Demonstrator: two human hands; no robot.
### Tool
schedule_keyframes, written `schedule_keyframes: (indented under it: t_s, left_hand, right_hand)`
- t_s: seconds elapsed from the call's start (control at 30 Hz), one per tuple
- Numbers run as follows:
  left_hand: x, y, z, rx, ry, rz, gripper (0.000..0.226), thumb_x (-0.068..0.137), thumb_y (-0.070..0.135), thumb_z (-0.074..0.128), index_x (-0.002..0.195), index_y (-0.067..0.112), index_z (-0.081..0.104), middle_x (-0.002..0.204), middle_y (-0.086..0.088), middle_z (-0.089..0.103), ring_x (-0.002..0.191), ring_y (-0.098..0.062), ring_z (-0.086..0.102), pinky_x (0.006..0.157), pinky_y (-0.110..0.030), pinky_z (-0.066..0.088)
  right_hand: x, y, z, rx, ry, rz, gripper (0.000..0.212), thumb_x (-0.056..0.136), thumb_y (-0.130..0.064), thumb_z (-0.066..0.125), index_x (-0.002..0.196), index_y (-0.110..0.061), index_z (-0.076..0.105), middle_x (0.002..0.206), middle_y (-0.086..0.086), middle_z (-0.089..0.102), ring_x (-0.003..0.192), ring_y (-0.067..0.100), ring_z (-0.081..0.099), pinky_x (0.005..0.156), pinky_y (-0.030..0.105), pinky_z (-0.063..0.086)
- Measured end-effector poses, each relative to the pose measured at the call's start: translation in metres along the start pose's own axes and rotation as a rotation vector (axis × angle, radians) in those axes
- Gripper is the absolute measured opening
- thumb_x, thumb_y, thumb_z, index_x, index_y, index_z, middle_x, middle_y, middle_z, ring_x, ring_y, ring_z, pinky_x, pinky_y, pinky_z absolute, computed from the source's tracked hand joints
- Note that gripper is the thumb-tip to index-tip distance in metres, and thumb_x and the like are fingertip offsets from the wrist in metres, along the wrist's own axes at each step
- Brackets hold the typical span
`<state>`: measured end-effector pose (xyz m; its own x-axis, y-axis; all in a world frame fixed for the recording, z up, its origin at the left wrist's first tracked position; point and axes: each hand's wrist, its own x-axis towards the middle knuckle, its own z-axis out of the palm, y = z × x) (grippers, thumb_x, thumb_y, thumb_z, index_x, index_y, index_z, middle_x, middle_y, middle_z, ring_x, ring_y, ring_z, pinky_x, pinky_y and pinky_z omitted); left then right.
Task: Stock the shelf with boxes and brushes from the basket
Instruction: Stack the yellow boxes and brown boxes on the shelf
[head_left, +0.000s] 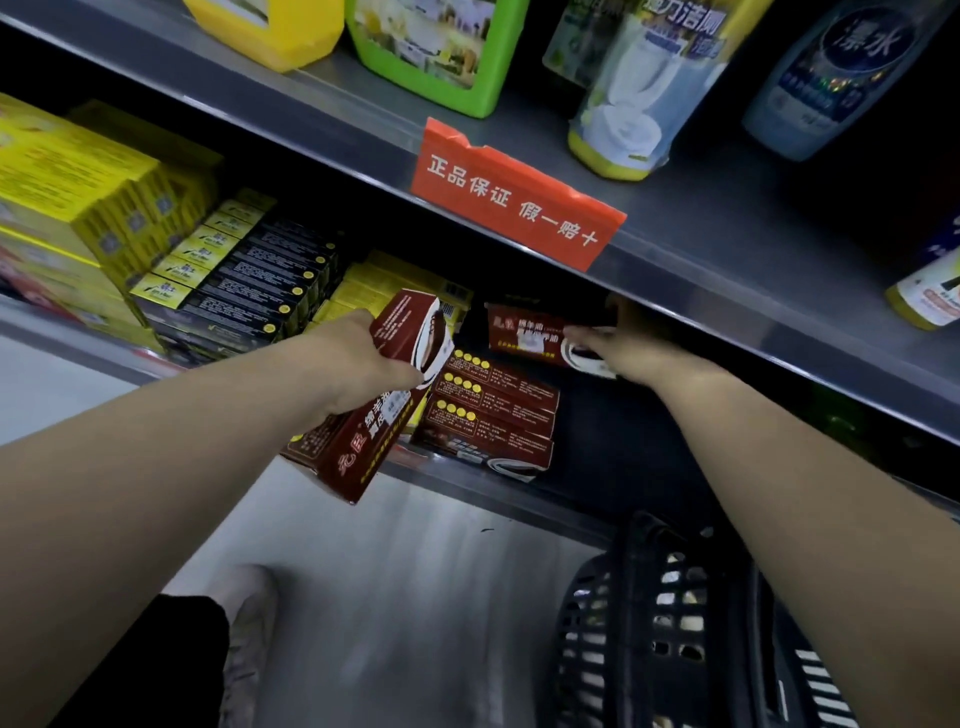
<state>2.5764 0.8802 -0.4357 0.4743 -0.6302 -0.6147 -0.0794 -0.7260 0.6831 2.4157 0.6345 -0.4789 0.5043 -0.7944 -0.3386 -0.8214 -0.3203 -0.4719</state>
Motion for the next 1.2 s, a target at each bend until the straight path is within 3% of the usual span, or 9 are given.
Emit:
schedule_keyframes:
  t_s: [0.1, 0.3, 0.43, 0.57, 0.73, 0.87, 1.0, 1.1, 1.2]
  left_hand:
    - [0.003, 0.004, 0.0, -0.001, 0.033, 0.029, 0.049, 0.084, 0.03, 0.068, 0.125, 0.016, 0.044, 0.107, -0.01, 0.06, 0.096, -0.03, 0.058, 0.079, -0.04, 0.044]
    - [0.012, 0.003, 0.001, -0.046, 0.043, 0.047, 0.048, 0.086, 0.03, 0.065, 0.128, 0.02, 0.045, 0.107, -0.004, 0.06, 0.098, -0.026, 0.059, 0.081, -0.038, 0.044]
    - [0.015, 0.005, 0.002, -0.03, 0.053, 0.068, 0.052, 0.088, 0.031, 0.063, 0.133, 0.021, 0.041, 0.105, -0.001, 0.057, 0.1, -0.025, 0.057, 0.081, -0.038, 0.044]
    - [0.014, 0.008, 0.006, -0.02, 0.054, 0.082, 0.054, 0.087, 0.03, 0.064, 0.134, 0.02, 0.041, 0.104, -0.001, 0.055, 0.098, -0.023, 0.055, 0.081, -0.036, 0.042]
    - [0.008, 0.012, 0.007, 0.016, 0.033, 0.086, 0.053, 0.083, 0.028, 0.07, 0.129, 0.018, 0.048, 0.104, -0.003, 0.06, 0.09, -0.021, 0.057, 0.071, -0.031, 0.043]
    - [0.003, 0.013, 0.01, 0.056, -0.029, 0.059, 0.045, 0.078, 0.033, 0.074, 0.115, 0.015, 0.056, 0.095, -0.006, 0.066, 0.083, -0.021, 0.065, 0.067, -0.029, 0.051]
    - [-0.003, 0.015, 0.014, 0.197, -0.077, 0.054, 0.057, 0.07, 0.041, 0.079, 0.112, 0.007, 0.06, 0.082, -0.001, 0.058, 0.071, -0.012, 0.056, 0.061, -0.024, 0.045]
    - [-0.002, 0.014, 0.013, 0.303, -0.069, 0.114, 0.067, 0.068, 0.035, 0.082, 0.124, 0.015, 0.052, 0.115, -0.005, 0.061, 0.096, -0.022, 0.061, 0.083, -0.036, 0.053]
    - [0.0, 0.011, 0.008, 0.43, 0.044, 0.193, 0.077, 0.073, 0.032, 0.079, 0.137, 0.021, 0.037, 0.137, -0.004, 0.047, 0.11, -0.025, 0.054, 0.087, -0.033, 0.048]
  right_hand:
    - [0.027, -0.004, 0.019, -0.103, 0.051, -0.033, 0.057, 0.088, -0.04, 0.06, 0.134, -0.012, 0.041, 0.132, 0.012, 0.053, 0.111, 0.029, 0.054, 0.088, 0.035, 0.044]
    - [0.049, 0.013, 0.056, -0.283, -0.217, -0.064, 0.053, 0.091, -0.026, 0.059, 0.139, -0.016, 0.038, 0.135, 0.011, 0.048, 0.116, 0.026, 0.049, 0.086, 0.027, 0.036]
    - [0.045, 0.018, 0.061, -0.368, -0.307, -0.037, 0.043, 0.098, -0.02, 0.046, 0.14, -0.023, 0.037, 0.131, 0.007, 0.052, 0.099, 0.015, 0.051, 0.08, 0.025, 0.038]
    - [0.031, -0.006, 0.056, -0.558, -0.346, -0.067, 0.058, 0.095, -0.016, 0.049, 0.147, -0.024, 0.024, 0.145, 0.012, 0.036, 0.121, 0.027, 0.048, 0.096, 0.031, 0.042]
    - [-0.016, -0.076, 0.029, -0.161, -0.349, -0.514, 0.109, 0.07, -0.025, 0.081, 0.15, -0.023, 0.007, 0.156, 0.003, 0.018, 0.14, 0.017, 0.025, 0.103, 0.011, 0.022]
    - [-0.059, -0.101, 0.022, -0.322, -0.309, -0.893, 0.097, 0.062, -0.032, 0.085, 0.144, -0.027, 0.033, 0.151, 0.0, 0.028, 0.137, 0.013, 0.023, 0.109, 0.015, 0.014]
    - [-0.072, -0.09, 0.03, -0.461, -0.333, -0.775, 0.07, 0.06, -0.048, 0.082, 0.122, -0.027, 0.055, 0.115, -0.007, 0.048, 0.109, 0.013, 0.037, 0.092, 0.025, 0.036]
    - [-0.069, -0.072, 0.028, -0.443, -0.399, -0.665, 0.053, 0.072, -0.05, 0.073, 0.114, -0.021, 0.057, 0.105, -0.005, 0.051, 0.101, 0.013, 0.043, 0.086, 0.025, 0.039]
    - [-0.062, -0.054, 0.022, -0.404, -0.447, -0.479, 0.041, 0.083, -0.05, 0.061, 0.106, -0.017, 0.056, 0.1, -0.003, 0.058, 0.092, 0.016, 0.055, 0.079, 0.03, 0.047]
